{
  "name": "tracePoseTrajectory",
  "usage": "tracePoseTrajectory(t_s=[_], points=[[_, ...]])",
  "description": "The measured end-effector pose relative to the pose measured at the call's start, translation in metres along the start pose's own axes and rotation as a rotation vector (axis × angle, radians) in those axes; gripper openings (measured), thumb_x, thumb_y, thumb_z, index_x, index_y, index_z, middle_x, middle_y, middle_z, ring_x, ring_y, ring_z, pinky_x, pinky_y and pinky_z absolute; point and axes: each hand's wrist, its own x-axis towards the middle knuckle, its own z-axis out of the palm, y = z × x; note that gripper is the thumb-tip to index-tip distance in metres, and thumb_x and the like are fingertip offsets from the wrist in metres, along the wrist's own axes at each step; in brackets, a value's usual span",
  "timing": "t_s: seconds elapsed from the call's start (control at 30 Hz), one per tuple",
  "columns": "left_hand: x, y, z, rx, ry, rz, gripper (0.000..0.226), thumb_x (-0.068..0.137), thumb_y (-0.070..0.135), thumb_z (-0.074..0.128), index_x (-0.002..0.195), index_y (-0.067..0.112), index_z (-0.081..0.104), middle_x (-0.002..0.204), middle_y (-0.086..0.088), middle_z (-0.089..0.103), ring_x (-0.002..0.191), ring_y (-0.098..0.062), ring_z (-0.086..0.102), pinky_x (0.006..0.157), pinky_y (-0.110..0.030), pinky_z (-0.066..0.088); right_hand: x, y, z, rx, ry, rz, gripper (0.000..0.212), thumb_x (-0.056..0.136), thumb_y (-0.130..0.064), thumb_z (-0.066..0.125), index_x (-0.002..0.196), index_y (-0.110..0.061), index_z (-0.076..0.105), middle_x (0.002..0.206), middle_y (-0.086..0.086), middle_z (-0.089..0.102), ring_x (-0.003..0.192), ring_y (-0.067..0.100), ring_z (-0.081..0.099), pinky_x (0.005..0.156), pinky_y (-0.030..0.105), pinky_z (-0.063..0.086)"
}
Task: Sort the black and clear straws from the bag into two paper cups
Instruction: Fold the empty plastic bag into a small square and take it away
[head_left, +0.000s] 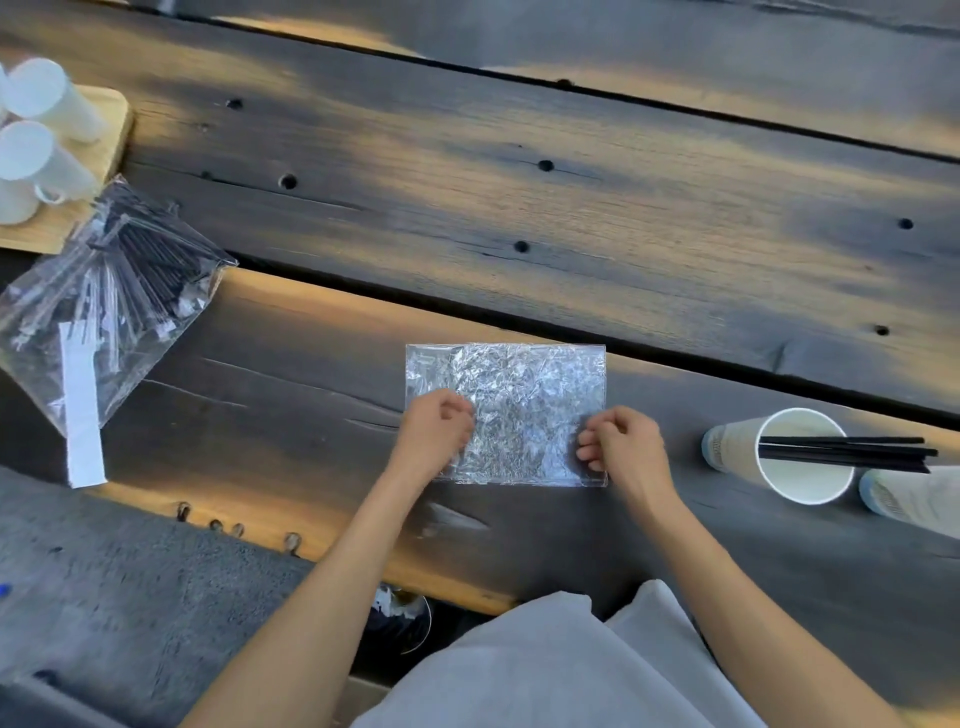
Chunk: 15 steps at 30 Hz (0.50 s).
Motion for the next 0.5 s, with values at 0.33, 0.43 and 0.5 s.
tracePoseTrajectory(t_s=[0.33,0.43,0.5], points=[[0.066,0.061,0.037,-0.080,-0.058,-0.035,0.012,0.094,-0.003,0.050,0.096,0.001,0.061,0.082,-0.017,0.069,0.065,-0.023,0.064,0.061,-0.030,0.054,0.009,0.000,0.039,-0.104,-0.241,0.098,0.021,0.091,0.002,0.037,0.101,-0.008,0.052,0.090,0.017,0.066,0.070,0.024,0.060,0.060,0.031,0.050],[0.070,0.056,0.033,0.387,0.134,0.162,0.014,0.089,0.005,0.055,0.083,0.008,0.067,0.082,-0.003,0.069,0.077,-0.022,0.063,0.067,-0.033,0.050,0.016,0.006,0.024,-0.350,-0.134,-0.065,0.017,0.090,-0.005,0.042,0.097,-0.016,0.053,0.094,0.009,0.068,0.080,0.024,0.064,0.071,0.037,0.053],[0.068,0.053,0.034,0.564,0.180,0.235,0.010,0.088,0.008,0.059,0.082,0.016,0.063,0.086,0.001,0.065,0.080,-0.022,0.060,0.067,-0.035,0.048,0.018,0.008,0.017,-0.503,-0.126,-0.173,0.019,0.089,-0.007,0.041,0.097,-0.016,0.055,0.093,0.008,0.068,0.085,0.027,0.063,0.074,0.037,0.051]])
